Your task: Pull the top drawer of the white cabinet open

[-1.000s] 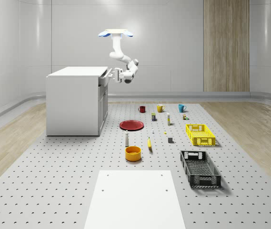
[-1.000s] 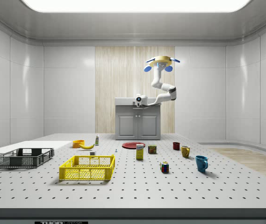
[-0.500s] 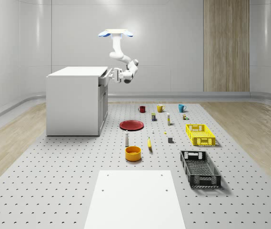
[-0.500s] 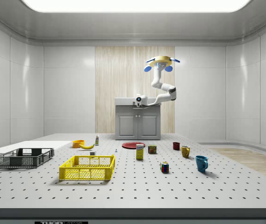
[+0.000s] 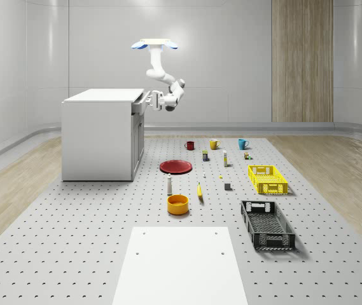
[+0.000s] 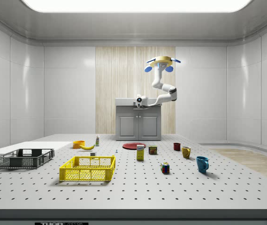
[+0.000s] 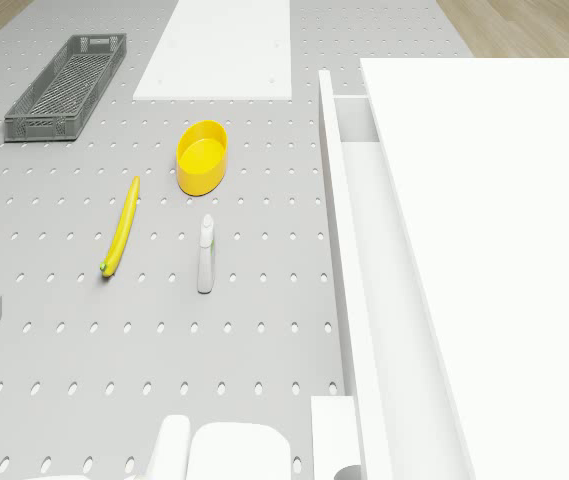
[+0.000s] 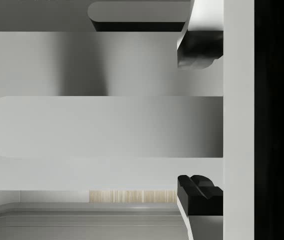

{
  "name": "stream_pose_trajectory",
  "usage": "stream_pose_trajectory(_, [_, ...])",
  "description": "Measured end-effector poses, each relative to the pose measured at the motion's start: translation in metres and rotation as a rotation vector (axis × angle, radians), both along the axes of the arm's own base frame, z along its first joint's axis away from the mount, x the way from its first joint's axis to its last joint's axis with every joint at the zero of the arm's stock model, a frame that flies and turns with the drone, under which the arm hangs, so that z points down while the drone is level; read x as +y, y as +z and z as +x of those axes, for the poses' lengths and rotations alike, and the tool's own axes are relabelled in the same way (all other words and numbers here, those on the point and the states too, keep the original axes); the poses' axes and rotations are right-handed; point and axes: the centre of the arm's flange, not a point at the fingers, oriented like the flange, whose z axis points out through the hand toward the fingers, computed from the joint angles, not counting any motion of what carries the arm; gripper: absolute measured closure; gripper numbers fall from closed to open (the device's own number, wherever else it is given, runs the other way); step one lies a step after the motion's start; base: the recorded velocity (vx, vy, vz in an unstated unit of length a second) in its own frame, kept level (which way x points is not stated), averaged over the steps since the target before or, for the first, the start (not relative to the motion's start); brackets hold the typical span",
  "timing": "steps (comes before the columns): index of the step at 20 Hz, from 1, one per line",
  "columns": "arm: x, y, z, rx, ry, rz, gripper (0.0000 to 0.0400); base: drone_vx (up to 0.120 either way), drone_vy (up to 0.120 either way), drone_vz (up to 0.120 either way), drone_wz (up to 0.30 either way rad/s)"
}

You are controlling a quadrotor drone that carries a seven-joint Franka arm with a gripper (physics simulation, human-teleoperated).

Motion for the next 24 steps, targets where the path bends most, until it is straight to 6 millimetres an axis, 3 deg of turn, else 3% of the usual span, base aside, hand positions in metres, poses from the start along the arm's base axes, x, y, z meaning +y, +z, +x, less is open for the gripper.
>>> stream_pose_trajectory(13, [0.0001,-0.0028,0.0,0.0,0.0,0.0,0.0089,0.0,0.0,0.0,0.0])
stream_pose_trajectory(15, [0.0001,-0.0031,0.0,0.0,0.0,0.0,0.0167,0.0,0.0,0.0,0.0])
stream_pose_trajectory(17, [0.0001,-0.0033,0.0,0.0,0.0,0.0,0.0215,0.0,0.0,0.0,0.0])
stream_pose_trajectory(20, [0.0001,-0.0034,0.0,0.0,0.0,0.0,0.0254,0.0,0.0,0.0,0.0])
stream_pose_trajectory(24, [0.0001,-0.0035,0.0,0.0,0.0,-0.001,0.0272,0.0,0.0,0.0,0.0])
